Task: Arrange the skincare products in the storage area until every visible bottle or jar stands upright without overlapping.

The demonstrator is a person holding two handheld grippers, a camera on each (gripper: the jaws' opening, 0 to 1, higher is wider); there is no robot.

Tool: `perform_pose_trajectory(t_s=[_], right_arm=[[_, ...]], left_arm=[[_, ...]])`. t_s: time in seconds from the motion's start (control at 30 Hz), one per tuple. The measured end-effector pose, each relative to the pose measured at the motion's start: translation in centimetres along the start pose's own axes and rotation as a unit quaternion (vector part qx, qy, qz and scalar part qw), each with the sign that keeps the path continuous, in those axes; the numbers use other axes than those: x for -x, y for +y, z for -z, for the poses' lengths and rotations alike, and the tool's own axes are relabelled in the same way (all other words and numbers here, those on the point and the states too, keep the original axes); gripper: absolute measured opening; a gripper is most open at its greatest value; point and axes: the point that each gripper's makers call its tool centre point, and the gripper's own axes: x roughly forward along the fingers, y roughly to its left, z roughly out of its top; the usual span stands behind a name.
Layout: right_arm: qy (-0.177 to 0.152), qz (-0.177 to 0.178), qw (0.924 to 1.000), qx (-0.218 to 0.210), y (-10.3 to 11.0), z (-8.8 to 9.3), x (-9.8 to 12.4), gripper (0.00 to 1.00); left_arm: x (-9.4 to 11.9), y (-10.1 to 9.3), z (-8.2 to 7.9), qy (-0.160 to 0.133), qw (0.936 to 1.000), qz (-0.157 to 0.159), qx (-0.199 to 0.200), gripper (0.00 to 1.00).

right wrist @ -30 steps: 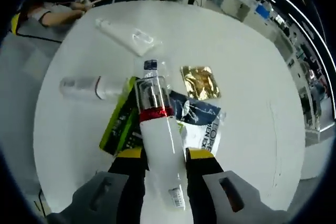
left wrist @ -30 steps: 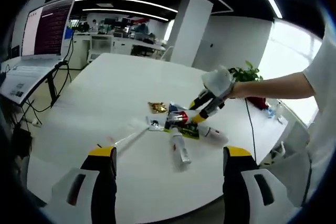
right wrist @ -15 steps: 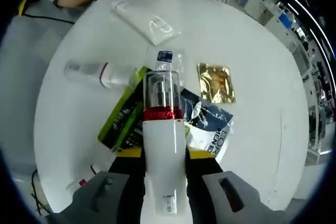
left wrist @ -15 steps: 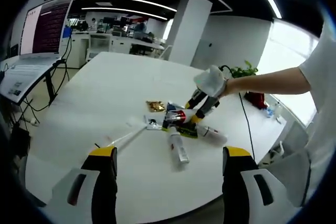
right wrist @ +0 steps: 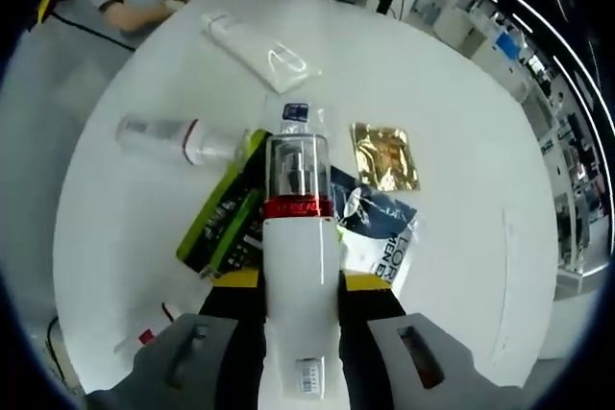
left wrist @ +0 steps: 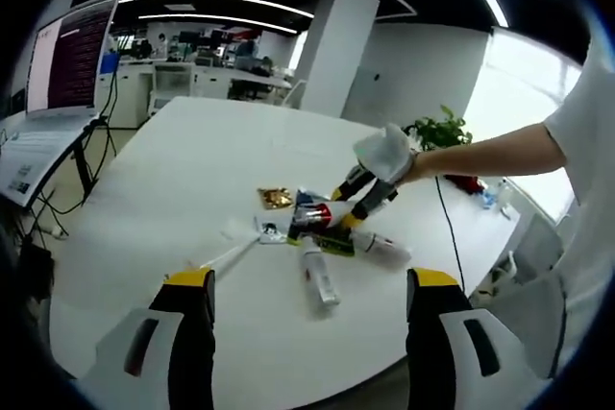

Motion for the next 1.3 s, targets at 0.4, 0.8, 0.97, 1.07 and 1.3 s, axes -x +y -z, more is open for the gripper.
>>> perform_pose_trajectory(t_s=[0.4,0.8,0.97,1.07,1.3], right_arm=[[-0.073,0.081,0.993,-0.044,-1.2,-1.5,5.0,0.27],[-0.156,0.157,0.9711,-0.09,1.5,-4.3,11.5,0.27],[-0.181,0.19,0.959,-0.106,2.7,-5.3,13.8,0.27],[-0.203,0.208,0.9483,-0.127,3.3,-5.9,15.1,0.27],[-0.228,0.218,0.9378,-0.145,5.2,-6.7,16.7,0.27]], left_arm=[[-0.3,-1.9,-1.2,0.006,0.9993,0.023,-0.029,0.74],[-0.4,-4.9,-3.4,-0.012,0.998,0.055,-0.03,0.74],[-0.2,-5.8,-4.2,-0.019,0.9974,0.064,-0.028,0.73],[-0.1,-6.4,-4.5,-0.023,0.9969,0.071,-0.025,0.73],[-0.2,-7.4,-4.7,-0.022,0.9962,0.08,-0.028,0.71]])
